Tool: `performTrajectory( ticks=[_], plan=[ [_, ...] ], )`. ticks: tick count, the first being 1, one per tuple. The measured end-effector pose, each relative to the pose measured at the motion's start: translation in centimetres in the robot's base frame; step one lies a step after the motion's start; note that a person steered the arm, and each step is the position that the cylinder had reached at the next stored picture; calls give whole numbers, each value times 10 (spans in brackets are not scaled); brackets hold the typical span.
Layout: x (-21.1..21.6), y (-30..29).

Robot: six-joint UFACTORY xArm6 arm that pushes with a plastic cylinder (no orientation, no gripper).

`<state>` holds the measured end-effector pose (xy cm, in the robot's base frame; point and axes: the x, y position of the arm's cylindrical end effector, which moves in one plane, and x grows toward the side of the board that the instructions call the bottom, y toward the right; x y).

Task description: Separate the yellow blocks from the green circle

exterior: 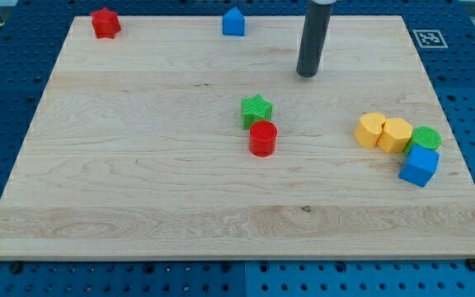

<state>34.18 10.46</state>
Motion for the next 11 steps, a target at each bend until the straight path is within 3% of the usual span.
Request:
performTrajectory(
  ticks=[3,5,8,9,10,11],
  plan=[
    [10,0],
    [88,13],
    [101,2],
    [70,6],
    [59,48],
    [71,136]
  ],
)
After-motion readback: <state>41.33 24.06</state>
